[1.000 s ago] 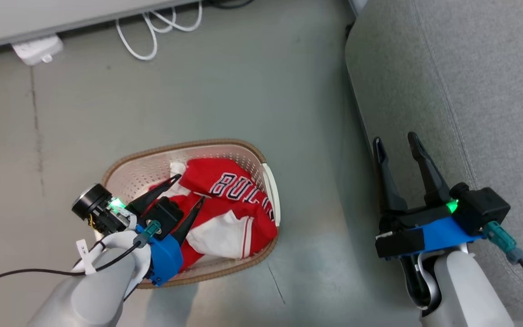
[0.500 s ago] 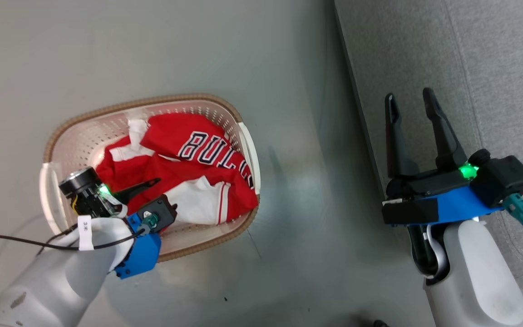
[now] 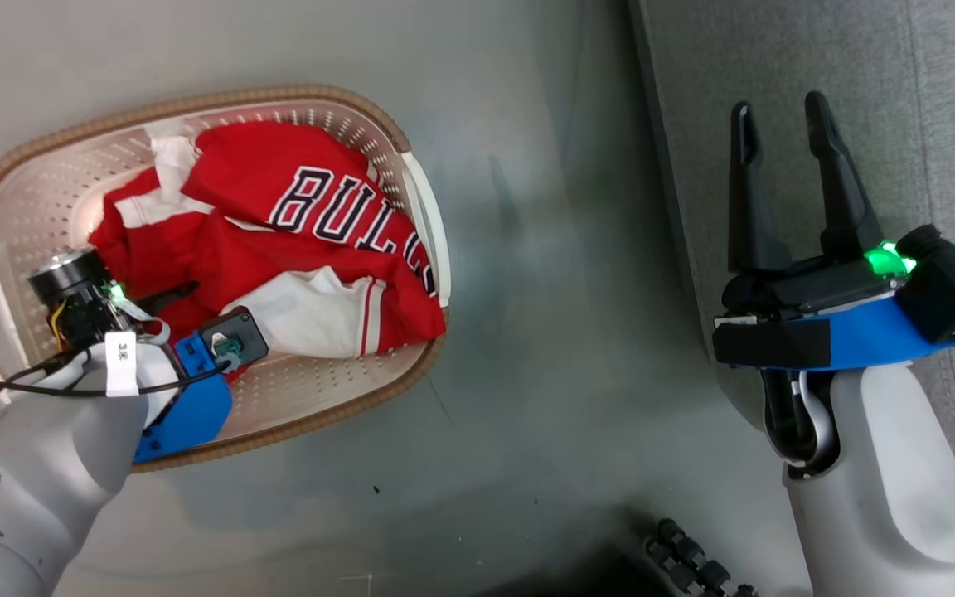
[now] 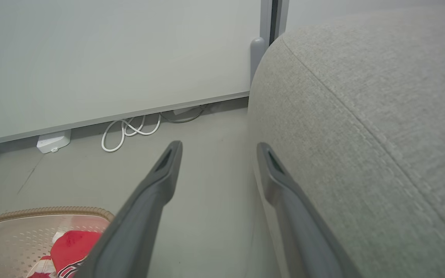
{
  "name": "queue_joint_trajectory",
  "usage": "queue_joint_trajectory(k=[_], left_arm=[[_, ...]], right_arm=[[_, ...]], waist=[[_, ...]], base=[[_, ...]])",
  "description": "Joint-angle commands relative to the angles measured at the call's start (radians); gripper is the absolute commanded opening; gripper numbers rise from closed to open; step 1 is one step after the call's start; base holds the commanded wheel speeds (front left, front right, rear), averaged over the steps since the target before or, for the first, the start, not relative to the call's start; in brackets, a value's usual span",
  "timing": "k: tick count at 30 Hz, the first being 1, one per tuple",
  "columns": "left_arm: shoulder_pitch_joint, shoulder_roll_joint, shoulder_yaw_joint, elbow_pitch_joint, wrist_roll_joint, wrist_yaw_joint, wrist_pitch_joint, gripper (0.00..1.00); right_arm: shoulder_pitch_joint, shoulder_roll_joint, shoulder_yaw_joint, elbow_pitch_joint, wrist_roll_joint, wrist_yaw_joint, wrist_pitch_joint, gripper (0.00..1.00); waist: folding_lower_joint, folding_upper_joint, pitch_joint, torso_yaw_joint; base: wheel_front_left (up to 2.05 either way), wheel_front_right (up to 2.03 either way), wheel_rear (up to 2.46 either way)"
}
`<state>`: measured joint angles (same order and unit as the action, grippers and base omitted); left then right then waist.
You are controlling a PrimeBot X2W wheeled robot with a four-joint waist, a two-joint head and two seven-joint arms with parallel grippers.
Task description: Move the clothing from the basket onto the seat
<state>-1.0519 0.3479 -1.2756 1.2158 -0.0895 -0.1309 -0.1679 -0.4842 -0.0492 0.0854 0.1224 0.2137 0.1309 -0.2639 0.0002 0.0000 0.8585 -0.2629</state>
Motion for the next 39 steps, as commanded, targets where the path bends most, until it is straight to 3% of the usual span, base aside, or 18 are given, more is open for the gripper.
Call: queue_joint_trajectory(k=[1, 14, 22, 36, 37, 38, 39], left_arm=[[-0.016, 0.009, -0.006, 0.009, 0.014, 0.001, 0.013, 1.00], [-0.081, 0.000, -0.007, 0.057, 0.118, 0.001, 0.114, 1.00], [-0.115, 0.006, -0.007, 0.067, 0.118, 0.001, 0.178, 1.00], [-0.127, 0.014, -0.007, 0.075, 0.102, 0.002, 0.201, 1.00], [-0.125, 0.014, -0.007, 0.076, 0.103, 0.002, 0.204, 0.45], [-0.122, 0.014, -0.007, 0.076, 0.107, 0.002, 0.203, 0.02], [-0.118, 0.015, -0.007, 0.076, 0.110, 0.002, 0.204, 0.00]], right_arm=[[-0.021, -0.002, -0.003, -0.009, 0.008, 0.000, -0.001, 1.00], [-0.038, -0.002, -0.014, -0.040, 0.017, 0.000, -0.001, 1.00], [-0.033, -0.002, -0.026, -0.047, 0.025, 0.000, -0.001, 1.00], [-0.032, -0.003, -0.036, -0.056, 0.020, 0.000, 0.001, 1.00], [-0.033, -0.003, -0.036, -0.056, 0.019, 0.000, 0.001, 1.00], [-0.033, -0.003, -0.036, -0.055, 0.018, 0.000, 0.001, 1.00], [-0.033, -0.003, -0.036, -0.053, 0.017, 0.000, 0.001, 1.00]], waist=[[-0.0002, 0.0000, 0.034, -0.012], [-0.0002, 0.0000, 0.124, -0.035], [-0.0002, 0.0000, 0.166, -0.045], [-0.0002, 0.0000, 0.201, -0.044], [-0.0002, 0.0000, 0.202, -0.044], [-0.0002, 0.0000, 0.202, -0.043], [-0.0002, 0.0000, 0.201, -0.043]], base=[[0.00, 0.00, 0.00], [0.00, 0.00, 0.00], [0.00, 0.00, 0.00], [0.00, 0.00, 0.00], [0.00, 0.00, 0.00], [0.00, 0.00, 0.00], [0.00, 0.00, 0.00]])
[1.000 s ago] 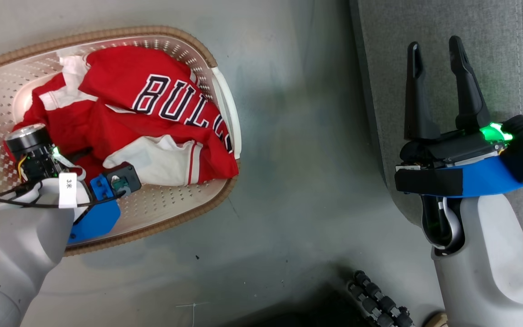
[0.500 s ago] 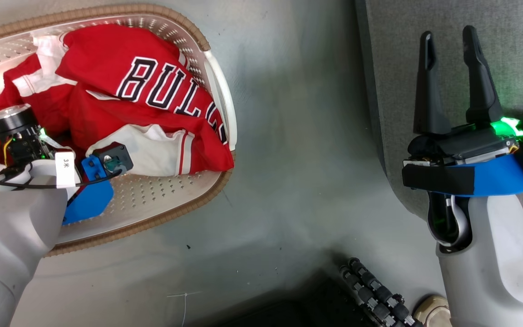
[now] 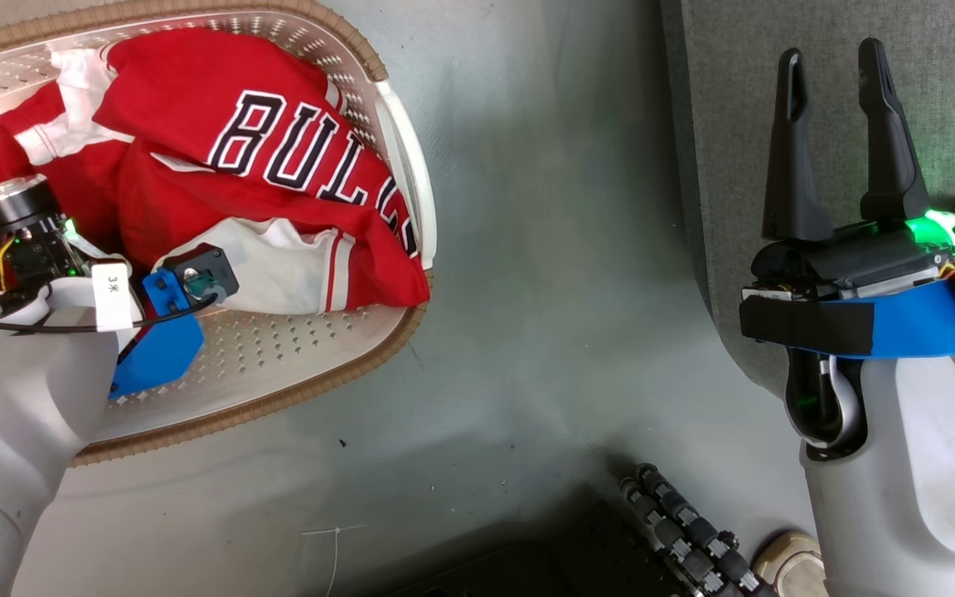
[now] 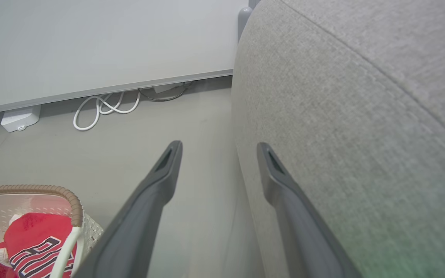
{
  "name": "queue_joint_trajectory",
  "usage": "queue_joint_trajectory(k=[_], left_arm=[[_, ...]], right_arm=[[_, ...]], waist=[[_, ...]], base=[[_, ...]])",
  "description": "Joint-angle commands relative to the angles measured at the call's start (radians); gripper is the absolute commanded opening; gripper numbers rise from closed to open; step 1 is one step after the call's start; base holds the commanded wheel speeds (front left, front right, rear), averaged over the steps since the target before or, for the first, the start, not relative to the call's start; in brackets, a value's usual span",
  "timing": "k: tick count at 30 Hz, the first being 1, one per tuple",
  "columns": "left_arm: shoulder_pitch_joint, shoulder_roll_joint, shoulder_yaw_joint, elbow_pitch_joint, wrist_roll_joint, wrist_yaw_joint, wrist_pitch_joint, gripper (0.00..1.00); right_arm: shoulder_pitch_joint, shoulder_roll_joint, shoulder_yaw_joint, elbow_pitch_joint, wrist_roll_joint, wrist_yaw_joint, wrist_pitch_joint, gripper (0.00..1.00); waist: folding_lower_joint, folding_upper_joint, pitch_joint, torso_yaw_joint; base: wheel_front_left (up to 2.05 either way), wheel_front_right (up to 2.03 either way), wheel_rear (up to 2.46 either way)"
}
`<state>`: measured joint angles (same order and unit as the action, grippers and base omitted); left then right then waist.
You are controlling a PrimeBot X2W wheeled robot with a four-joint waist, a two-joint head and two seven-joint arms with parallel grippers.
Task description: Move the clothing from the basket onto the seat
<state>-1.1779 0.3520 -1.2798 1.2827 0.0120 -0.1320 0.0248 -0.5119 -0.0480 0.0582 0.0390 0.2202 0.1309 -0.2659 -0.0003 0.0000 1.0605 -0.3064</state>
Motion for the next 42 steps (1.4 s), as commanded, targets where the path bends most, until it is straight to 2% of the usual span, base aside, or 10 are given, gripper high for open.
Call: queue_joint_trajectory(k=[1, 7, 22, 42], left_arm=[[0.012, 0.012, -0.003, 0.010, 0.011, 0.003, 0.015, 0.00], [0.021, 0.016, -0.003, 0.011, -0.001, 0.003, 0.011, 0.00], [0.061, -0.046, -0.003, 0.007, -0.060, 0.003, -0.032, 0.00], [0.170, -0.142, -0.003, -0.024, -0.156, 0.003, -0.149, 0.00]], right_arm=[[-0.005, -0.004, -0.009, 0.032, 0.010, 0.000, 0.002, 1.00], [-0.009, -0.005, -0.013, 0.035, 0.011, 0.000, 0.002, 1.00], [-0.009, -0.004, -0.019, 0.047, -0.018, -0.001, 0.001, 1.00], [0.064, -0.004, -0.045, 0.104, -0.069, -0.001, 0.001, 1.00]], waist=[[0.0003, 0.0000, -0.001, 0.000], [0.0003, 0.0000, -0.013, 0.003], [0.0003, 0.0000, -0.117, 0.044], [0.0003, 0.0000, -0.380, 0.140]], base=[[0.00, 0.00, 0.00], [0.00, 0.00, 0.00], [0.00, 0.00, 0.00], [0.00, 0.00, 0.00]])
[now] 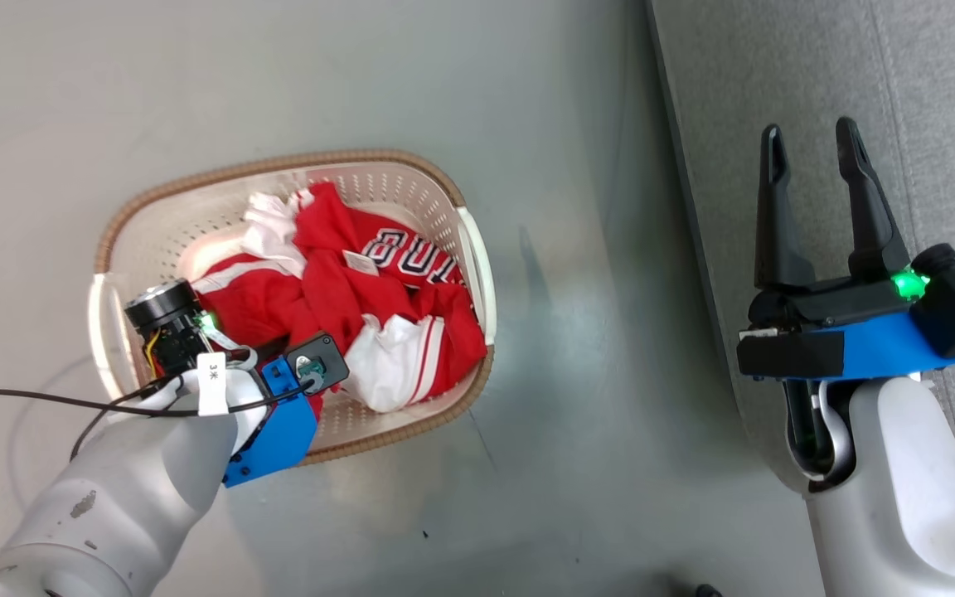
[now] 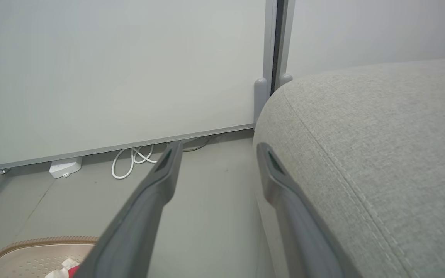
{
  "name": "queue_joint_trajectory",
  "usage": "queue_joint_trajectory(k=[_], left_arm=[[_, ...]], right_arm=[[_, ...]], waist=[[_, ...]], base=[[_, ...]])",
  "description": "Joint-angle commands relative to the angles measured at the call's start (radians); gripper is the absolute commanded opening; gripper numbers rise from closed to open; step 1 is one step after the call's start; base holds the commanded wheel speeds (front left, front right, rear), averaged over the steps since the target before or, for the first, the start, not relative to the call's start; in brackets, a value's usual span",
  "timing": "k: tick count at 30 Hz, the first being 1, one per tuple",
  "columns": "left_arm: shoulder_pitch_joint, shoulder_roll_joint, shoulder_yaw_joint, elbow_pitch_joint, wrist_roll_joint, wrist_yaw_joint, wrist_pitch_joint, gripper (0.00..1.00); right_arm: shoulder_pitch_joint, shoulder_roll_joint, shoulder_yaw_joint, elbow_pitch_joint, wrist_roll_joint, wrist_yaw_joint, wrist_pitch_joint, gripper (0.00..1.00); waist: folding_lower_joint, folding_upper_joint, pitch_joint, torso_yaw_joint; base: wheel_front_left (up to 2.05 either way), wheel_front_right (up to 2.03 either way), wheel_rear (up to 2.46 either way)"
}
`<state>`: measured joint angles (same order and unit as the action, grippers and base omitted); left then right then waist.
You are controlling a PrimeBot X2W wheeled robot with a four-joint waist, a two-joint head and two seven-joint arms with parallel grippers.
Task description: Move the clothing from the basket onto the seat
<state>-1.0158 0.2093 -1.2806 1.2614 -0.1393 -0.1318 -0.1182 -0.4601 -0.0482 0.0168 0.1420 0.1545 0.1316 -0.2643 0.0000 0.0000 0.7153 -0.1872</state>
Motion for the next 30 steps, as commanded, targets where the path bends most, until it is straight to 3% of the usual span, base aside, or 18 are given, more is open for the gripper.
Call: queue_joint_trajectory(k=[1, 20, 30], left_arm=[[0.013, -0.005, -0.002, -0.006, -0.012, 0.003, -0.013, 0.00], [0.037, -0.063, 0.014, -0.087, -0.200, 0.003, -0.133, 0.00], [0.052, -0.084, 0.078, -0.218, -0.257, 0.018, -0.148, 0.00]], right_arm=[[0.018, -0.004, -0.006, 0.004, -0.006, -0.002, 0.000, 1.00], [0.131, -0.004, -0.042, 0.040, -0.050, -0.002, 0.000, 1.00], [0.191, -0.004, -0.050, 0.057, -0.054, -0.002, 0.000, 1.00]], waist=[[0.0000, 0.0000, -0.050, 0.027], [0.0000, 0.0000, -0.279, 0.105], [0.0000, 0.0000, -0.383, 0.132]], base=[[0.00, 0.00, 0.00], [0.00, 0.00, 0.00], [0.00, 0.00, 0.00]])
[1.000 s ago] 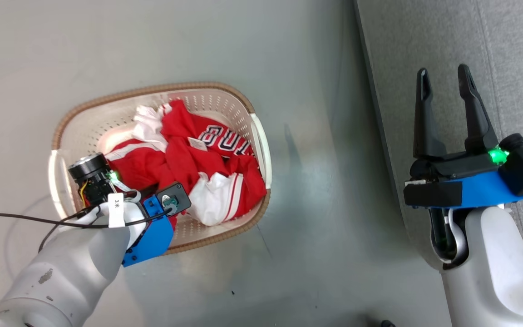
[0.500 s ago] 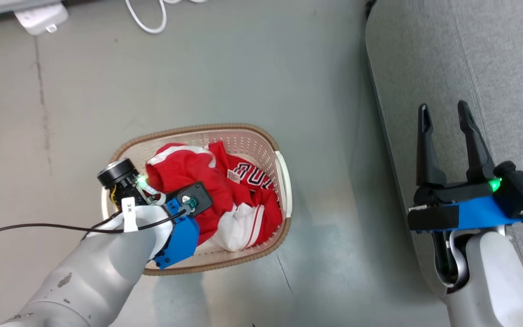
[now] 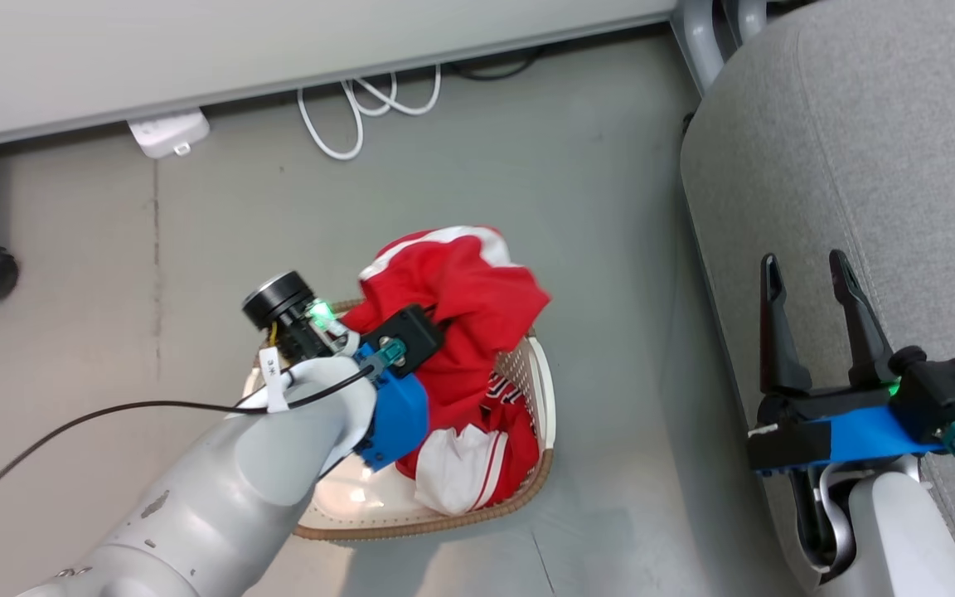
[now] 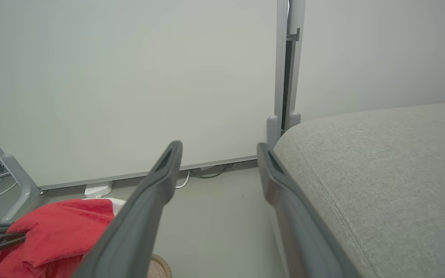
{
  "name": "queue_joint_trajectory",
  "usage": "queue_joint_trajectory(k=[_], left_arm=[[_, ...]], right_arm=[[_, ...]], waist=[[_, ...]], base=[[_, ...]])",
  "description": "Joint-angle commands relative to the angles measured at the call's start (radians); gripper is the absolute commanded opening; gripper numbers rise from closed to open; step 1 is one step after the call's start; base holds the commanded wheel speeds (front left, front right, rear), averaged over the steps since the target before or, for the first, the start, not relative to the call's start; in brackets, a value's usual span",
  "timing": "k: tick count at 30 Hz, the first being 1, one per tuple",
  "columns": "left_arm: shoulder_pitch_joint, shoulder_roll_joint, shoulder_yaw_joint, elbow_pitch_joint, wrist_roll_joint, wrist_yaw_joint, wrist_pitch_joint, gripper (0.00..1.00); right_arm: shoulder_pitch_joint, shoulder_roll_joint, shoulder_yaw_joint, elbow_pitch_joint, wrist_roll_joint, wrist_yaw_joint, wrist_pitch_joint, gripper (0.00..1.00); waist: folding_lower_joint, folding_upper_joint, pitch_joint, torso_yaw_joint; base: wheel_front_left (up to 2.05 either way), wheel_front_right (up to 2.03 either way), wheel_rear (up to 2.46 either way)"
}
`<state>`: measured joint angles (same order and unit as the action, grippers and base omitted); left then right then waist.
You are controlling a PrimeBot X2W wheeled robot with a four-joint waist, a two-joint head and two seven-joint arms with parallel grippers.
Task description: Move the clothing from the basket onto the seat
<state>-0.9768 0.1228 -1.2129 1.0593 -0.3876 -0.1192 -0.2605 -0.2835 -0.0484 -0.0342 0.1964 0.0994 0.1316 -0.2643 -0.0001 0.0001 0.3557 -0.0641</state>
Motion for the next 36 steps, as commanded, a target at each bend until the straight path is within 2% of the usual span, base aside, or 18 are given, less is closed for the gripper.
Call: queue_joint_trajectory(k=[1, 15, 26, 36], left_arm=[[0.016, 0.003, 0.021, -0.038, -0.014, 0.011, -0.005, 0.00], [0.049, -0.013, 0.124, -0.272, -0.057, 0.056, -0.006, 0.00], [0.084, -0.025, 0.145, -0.337, -0.086, 0.072, -0.006, 0.00], [0.095, -0.016, 0.142, -0.346, -0.094, 0.078, -0.006, 0.00]], right_arm=[[0.021, -0.003, 0.002, 0.004, 0.001, -0.002, 0.000, 1.00], [0.109, -0.003, 0.046, 0.032, 0.004, -0.002, 0.000, 1.00], [0.171, -0.003, 0.083, 0.051, 0.014, -0.002, 0.000, 1.00], [0.187, -0.003, 0.117, 0.044, 0.039, -0.002, 0.000, 1.00]], waist=[[0.0001, -0.0001, -0.032, 0.011], [0.0001, -0.0001, -0.159, 0.044], [0.0001, -0.0001, -0.243, 0.063], [0.0001, -0.0001, -0.257, 0.069]], base=[[0.00, 0.00, 0.00], [0.00, 0.00, 0.00], [0.00, 0.00, 0.00], [0.00, 0.00, 0.00]])
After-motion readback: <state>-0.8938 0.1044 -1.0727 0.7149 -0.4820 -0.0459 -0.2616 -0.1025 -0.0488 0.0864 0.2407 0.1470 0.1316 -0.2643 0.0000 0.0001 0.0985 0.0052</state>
